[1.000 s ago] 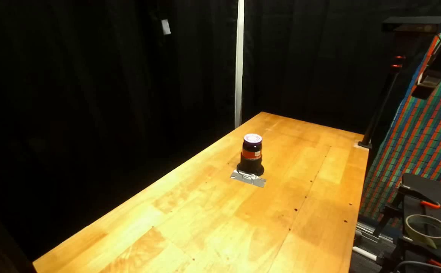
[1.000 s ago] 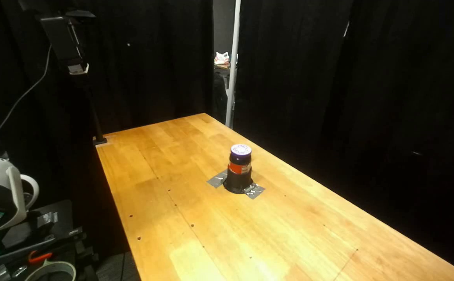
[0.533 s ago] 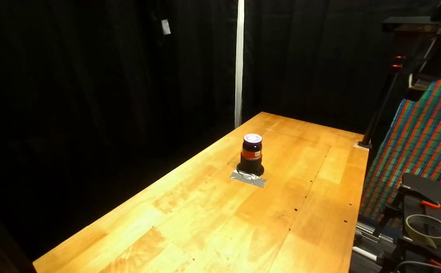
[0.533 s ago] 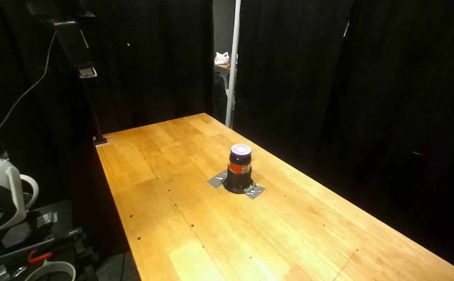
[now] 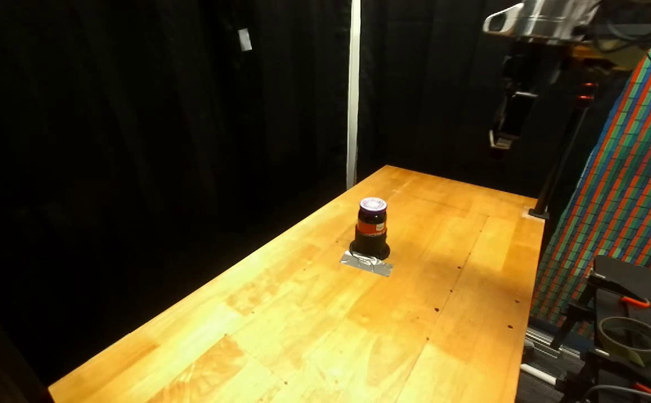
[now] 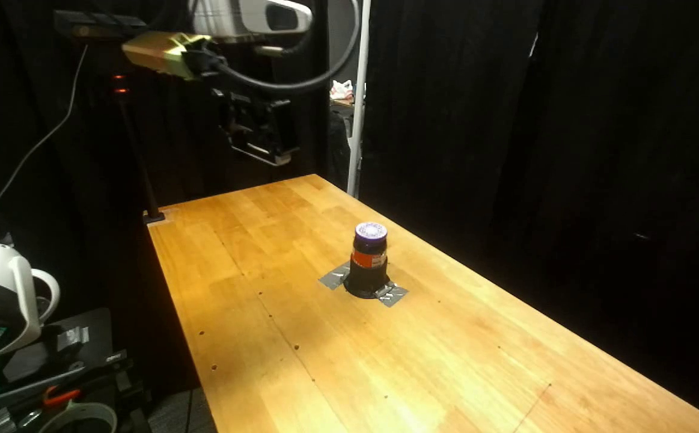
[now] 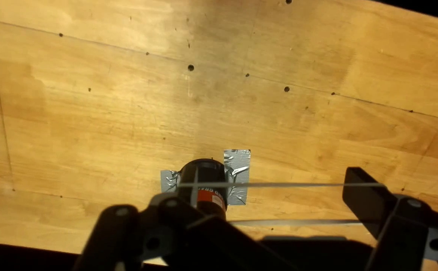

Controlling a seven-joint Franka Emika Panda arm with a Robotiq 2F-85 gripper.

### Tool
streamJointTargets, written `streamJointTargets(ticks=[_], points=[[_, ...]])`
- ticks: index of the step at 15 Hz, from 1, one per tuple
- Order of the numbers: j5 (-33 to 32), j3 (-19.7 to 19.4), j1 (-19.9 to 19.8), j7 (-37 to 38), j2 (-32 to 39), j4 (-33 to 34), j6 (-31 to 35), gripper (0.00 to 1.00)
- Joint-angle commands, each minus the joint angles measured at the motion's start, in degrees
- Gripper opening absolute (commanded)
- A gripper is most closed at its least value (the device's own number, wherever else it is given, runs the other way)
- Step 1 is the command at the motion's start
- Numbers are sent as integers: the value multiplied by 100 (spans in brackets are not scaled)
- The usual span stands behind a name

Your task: Put the rubber band around jar.

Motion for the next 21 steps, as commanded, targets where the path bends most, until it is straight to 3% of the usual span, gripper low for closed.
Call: streamJointTargets(ticks=[1,5,12,17,21], points=[[453,-312,108,-692,1500,1249,-34,100],[618,-226,-53,-655,2950,2513,-177,100],[78,-194,-110,-241,5123,4690,-381,100],[-188,-193,-60,-169,6279,6185,-630,100],[-241,-176,-13,-128,6832,7106,-1484,100]])
